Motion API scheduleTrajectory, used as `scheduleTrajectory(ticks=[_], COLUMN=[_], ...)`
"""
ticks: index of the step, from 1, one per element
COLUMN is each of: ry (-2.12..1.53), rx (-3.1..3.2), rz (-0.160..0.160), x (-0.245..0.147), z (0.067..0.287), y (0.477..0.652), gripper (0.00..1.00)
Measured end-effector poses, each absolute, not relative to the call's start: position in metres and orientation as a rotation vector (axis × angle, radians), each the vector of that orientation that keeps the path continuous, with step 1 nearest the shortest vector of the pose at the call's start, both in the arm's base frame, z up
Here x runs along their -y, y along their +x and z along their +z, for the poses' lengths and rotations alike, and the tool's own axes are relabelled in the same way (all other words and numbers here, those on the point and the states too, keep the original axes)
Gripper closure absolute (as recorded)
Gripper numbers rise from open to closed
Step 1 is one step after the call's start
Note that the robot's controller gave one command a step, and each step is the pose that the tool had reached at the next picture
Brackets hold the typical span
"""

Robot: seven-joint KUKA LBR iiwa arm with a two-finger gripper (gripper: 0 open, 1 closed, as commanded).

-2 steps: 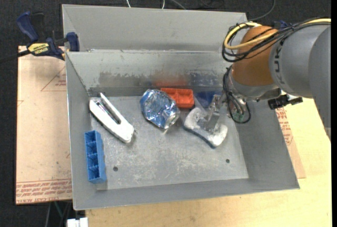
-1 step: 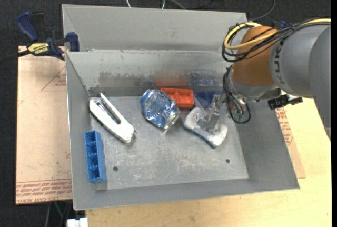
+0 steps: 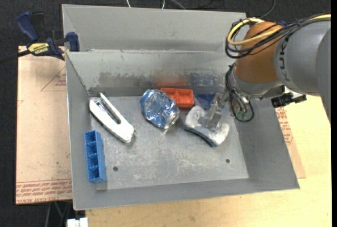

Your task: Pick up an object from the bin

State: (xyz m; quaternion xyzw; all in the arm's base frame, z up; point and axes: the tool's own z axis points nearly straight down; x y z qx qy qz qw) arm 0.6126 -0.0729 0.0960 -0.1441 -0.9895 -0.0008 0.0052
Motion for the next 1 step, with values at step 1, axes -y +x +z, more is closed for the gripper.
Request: scheduleTrajectory(ticks=[1], ry=[-0.45], rx=[3.103], rz=[-0.003], x=[0.0733], z=[0.1488], y=[0.6146], gripper=[1.0])
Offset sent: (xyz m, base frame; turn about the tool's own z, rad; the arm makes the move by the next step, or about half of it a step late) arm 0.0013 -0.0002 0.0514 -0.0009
